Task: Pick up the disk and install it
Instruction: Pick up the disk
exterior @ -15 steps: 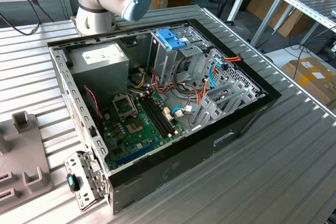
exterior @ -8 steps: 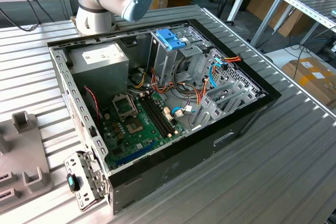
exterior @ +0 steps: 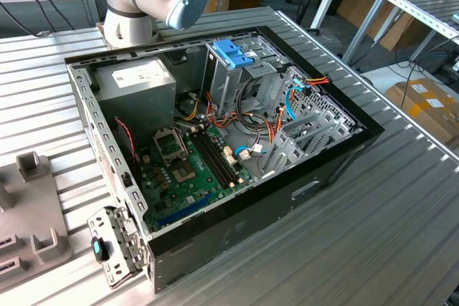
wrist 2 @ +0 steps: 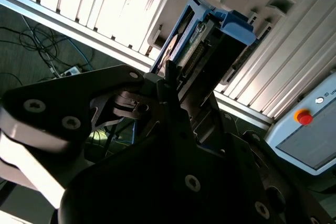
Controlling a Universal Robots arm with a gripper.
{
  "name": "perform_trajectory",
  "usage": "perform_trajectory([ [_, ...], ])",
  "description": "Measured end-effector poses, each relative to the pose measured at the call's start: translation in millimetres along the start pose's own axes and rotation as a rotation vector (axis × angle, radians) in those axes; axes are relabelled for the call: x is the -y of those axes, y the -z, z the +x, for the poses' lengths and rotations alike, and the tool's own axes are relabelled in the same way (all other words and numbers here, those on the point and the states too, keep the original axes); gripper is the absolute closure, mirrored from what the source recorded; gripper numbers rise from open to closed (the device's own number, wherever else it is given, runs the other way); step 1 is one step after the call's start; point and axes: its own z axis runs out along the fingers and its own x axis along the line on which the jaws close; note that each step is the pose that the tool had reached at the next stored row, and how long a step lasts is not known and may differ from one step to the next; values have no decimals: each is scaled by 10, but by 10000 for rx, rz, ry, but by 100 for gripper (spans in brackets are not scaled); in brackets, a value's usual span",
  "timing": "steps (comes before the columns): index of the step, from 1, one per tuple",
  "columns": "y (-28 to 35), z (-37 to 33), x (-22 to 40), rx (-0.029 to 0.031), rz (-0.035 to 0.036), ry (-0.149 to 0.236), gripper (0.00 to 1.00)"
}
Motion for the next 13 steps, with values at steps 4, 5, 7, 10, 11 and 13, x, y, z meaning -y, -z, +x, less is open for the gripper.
perform_trajectory([
  [4,3,0,0,0,0,0,65],
  [5,4,0,0,0,-1,0,65],
  [7,4,0,0,0,0,0,65],
  [10,5,-1,11,-1,-2,1,65],
  [11,5,-1,22,0,0,1,65],
  [13,4,-3,54,0,0,1,65],
])
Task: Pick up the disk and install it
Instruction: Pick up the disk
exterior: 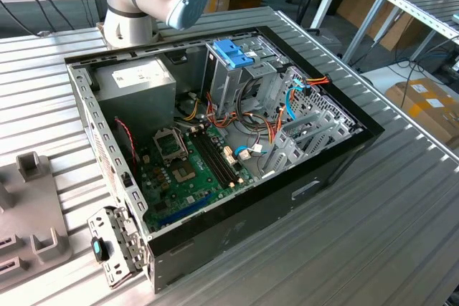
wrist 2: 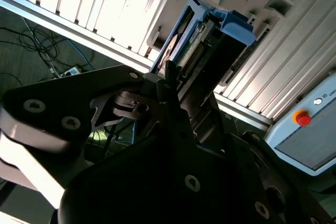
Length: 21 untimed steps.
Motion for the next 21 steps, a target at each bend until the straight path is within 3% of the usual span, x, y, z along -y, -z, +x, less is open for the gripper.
perform_trajectory([
  [16,-1,-18,345,0,0,-1,65],
  [21,-2,-21,413,0,0,-1,65],
])
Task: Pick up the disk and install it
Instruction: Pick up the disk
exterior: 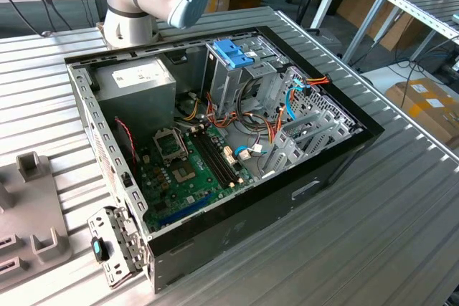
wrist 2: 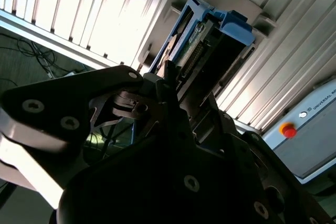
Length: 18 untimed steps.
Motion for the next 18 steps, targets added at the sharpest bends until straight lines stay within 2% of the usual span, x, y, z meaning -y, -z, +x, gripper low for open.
perform_trajectory([
  [4,0,-2,32,0,0,-1,65],
  [18,0,-3,50,0,-1,0,65],
])
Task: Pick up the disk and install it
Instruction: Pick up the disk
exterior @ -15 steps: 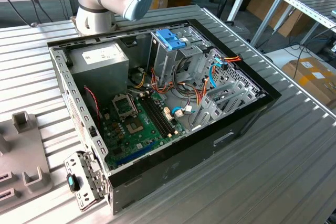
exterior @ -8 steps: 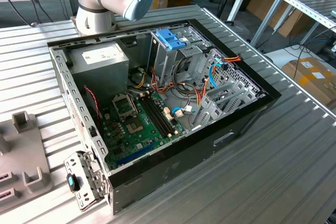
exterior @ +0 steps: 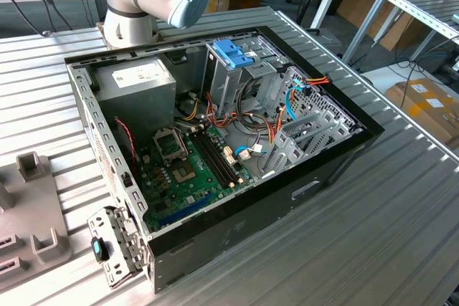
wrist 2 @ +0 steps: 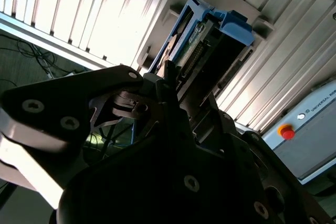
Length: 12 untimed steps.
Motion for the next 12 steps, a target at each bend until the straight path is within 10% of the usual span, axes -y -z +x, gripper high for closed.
perform_trajectory([
  [12,-1,-10,204,0,1,0,65],
])
